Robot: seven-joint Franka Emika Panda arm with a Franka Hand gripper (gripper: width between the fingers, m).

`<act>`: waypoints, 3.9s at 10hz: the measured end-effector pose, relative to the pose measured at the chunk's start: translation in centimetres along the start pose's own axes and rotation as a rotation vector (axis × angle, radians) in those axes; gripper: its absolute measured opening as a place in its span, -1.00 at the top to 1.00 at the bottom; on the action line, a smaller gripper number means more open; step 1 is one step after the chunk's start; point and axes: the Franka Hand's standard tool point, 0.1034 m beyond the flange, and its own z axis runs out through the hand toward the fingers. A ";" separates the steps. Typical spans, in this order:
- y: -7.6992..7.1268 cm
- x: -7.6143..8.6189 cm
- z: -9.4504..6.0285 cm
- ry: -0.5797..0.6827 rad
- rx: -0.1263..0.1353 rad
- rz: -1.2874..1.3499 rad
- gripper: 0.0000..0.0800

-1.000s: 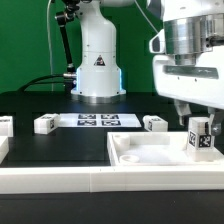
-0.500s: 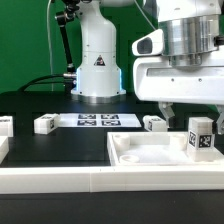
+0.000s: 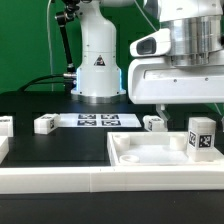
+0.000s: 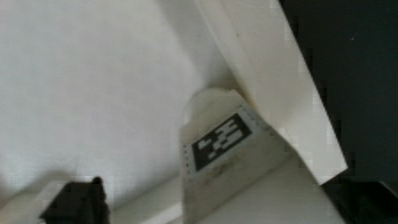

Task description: Assemble square table

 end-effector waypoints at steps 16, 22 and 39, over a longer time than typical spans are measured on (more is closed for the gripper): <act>-0.3 0.3 -0.2 0.016 -0.043 -0.231 0.28; 1.3 0.9 -0.3 0.064 -0.063 0.273 0.26; 3.4 1.0 -1.7 -0.001 -0.106 -0.259 -0.62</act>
Offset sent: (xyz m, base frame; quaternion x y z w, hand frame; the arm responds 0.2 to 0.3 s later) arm 0.0108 0.0049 0.0042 -0.0221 -0.0261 -0.2582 0.9655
